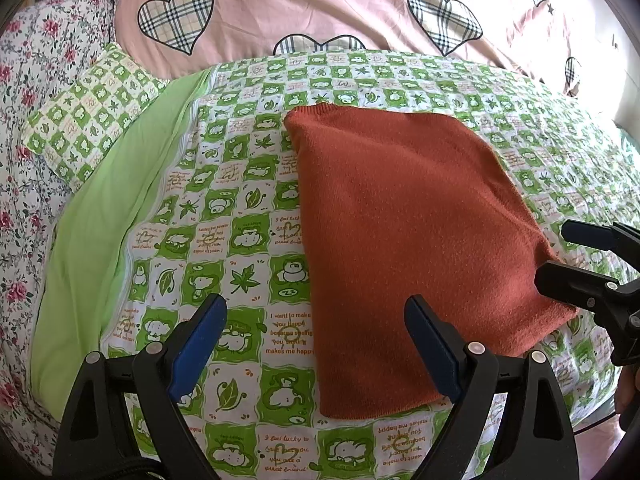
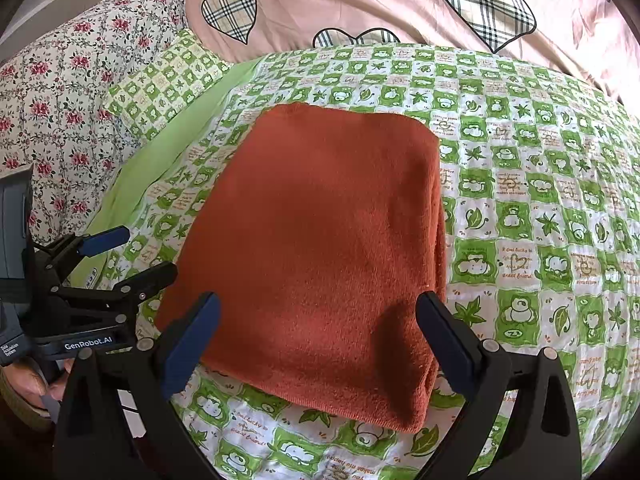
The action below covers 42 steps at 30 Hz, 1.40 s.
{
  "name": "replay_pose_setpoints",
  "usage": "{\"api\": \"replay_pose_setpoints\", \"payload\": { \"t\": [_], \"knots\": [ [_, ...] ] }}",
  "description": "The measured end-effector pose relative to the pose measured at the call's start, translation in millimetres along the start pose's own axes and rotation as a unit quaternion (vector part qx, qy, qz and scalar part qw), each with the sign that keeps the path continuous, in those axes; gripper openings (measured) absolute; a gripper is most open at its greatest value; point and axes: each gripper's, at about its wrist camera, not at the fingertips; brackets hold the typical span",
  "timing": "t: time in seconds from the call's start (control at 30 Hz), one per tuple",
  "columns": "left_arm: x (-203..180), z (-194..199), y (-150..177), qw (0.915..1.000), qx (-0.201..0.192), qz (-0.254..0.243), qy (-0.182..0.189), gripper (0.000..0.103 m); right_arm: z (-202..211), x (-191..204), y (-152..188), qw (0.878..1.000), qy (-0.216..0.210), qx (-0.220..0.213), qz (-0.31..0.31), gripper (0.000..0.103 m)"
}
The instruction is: Fold small clothes
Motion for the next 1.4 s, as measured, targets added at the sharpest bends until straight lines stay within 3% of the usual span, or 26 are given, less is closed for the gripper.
{"api": "replay_pose_setpoints", "payload": {
  "t": [1.4],
  "knots": [
    [-3.4, 0.6, -3.0, 1.0, -0.001, -0.002, 0.004, 0.091, 2.0, -2.6, -2.6, 1.0, 0.0, -0.002, -0.002, 0.098]
  ]
}}
Point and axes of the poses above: each gripper's, at about its wrist camera, not at the fingertips, and z roughly against the way its jaws point, x to its left, y to its underside, and after that the axes turned 3 degrees about z, right-handed
